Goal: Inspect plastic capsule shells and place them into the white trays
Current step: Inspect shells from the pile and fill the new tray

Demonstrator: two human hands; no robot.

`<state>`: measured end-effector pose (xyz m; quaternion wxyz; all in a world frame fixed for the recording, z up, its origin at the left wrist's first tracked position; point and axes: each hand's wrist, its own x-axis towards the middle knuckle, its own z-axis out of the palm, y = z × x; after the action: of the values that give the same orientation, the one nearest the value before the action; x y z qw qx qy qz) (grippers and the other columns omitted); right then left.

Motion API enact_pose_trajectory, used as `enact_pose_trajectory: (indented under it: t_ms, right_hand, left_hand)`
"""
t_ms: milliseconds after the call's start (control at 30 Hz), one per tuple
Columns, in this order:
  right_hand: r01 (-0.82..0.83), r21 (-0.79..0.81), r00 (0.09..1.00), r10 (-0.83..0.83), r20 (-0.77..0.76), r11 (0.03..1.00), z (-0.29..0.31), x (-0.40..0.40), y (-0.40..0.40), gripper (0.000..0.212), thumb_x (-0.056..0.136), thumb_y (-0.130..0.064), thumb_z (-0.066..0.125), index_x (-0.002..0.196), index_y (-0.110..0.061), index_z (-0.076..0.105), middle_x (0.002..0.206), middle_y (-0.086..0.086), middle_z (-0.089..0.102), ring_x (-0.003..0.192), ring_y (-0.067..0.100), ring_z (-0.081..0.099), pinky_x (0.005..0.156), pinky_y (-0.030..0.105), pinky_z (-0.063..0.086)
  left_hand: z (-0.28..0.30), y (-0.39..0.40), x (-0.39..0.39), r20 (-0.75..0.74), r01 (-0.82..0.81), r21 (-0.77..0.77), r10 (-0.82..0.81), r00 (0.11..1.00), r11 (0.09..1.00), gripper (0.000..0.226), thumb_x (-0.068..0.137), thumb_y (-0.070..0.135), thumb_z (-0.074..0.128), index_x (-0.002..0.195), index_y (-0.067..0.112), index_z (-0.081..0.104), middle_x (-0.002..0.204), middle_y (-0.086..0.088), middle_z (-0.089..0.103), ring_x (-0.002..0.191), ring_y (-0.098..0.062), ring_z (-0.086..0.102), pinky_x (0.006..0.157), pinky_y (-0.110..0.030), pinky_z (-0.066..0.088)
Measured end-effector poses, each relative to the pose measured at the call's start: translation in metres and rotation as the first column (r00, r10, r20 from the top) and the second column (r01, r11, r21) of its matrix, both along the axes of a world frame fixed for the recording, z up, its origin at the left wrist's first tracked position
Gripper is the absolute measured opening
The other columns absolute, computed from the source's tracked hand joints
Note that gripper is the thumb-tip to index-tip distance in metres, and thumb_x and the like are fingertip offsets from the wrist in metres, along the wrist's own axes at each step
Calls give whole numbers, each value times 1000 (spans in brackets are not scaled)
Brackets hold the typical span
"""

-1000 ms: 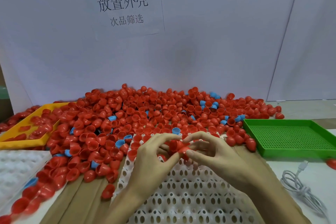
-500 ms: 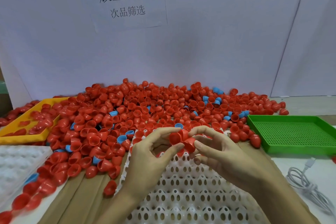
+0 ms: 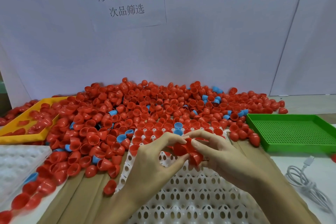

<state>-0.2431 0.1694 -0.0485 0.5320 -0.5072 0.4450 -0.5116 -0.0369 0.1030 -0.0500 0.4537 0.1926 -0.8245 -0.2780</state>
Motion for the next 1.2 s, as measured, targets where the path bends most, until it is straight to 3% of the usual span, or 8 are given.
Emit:
enact_pose_trajectory:
  t_ms: [200,400,567,667,800,967,1100,1200]
  right_hand:
    - [63,-35,995,-60,74,997,-2,-3,-3,28,105,-24,62,129,-12,70,120,21,71,94,27,72,78,31,59]
    - [68,-25,994,-65,83,997,0,-2,-1,25,102,-21,63,125,-14,73,118,19,74,99,35,74,81,32,61]
    - [-24,-37,998,26,51,999,0,0,1,28,104,-21,67,131,-12,68,124,22,72,111,45,72,90,35,61]
    - [-11,-39,1000,12,19,999,0,1,1,28,102,-23,69,129,-14,69,125,20,72,112,43,72,93,37,61]
    - [8,-30,1000,-8,8,1000,-1,0,0,26,103,-23,67,128,-16,71,124,18,73,111,42,73,93,37,61]
    - [35,6,997,-35,74,999,-5,-2,-3,26,106,-18,59,129,-14,70,123,23,72,111,44,72,91,39,60]
    - [68,28,992,-70,107,997,-3,-5,-3,28,105,-17,58,129,-12,71,124,26,71,107,44,72,91,45,61]
    - [79,46,983,-85,161,996,0,-8,-1,30,102,-15,58,128,-9,71,123,30,70,100,41,73,82,37,62]
  left_hand:
    - [-3,-1,-1,17,-26,-41,27,999,999,28,90,18,84,114,24,70,121,20,73,107,-4,72,95,-15,52]
    - [-4,-3,-3,-8,-65,106,66,998,992,28,95,5,74,108,30,76,106,11,73,102,-17,72,84,-20,56]
    - [-4,-10,0,-22,-65,350,78,997,934,20,90,10,80,95,29,83,98,8,78,91,-14,76,77,-24,60]
    - [-4,-11,0,-53,-51,392,78,996,919,18,89,7,80,94,24,86,95,6,79,90,-9,75,74,-15,57]
    - [-7,-13,-1,-19,-75,368,88,996,927,17,90,8,80,93,23,86,93,8,78,92,-9,75,74,-16,58]
    - [-11,-19,2,30,-116,329,112,993,937,15,92,15,80,88,29,84,91,9,76,82,-18,76,73,-30,63]
    - [-15,-34,9,118,-198,457,161,980,867,9,96,23,76,91,28,80,78,2,78,65,-22,75,69,-37,62]
    - [-13,-42,16,23,-151,600,171,985,786,13,99,13,71,95,19,82,74,-9,78,56,-23,72,58,-26,57]
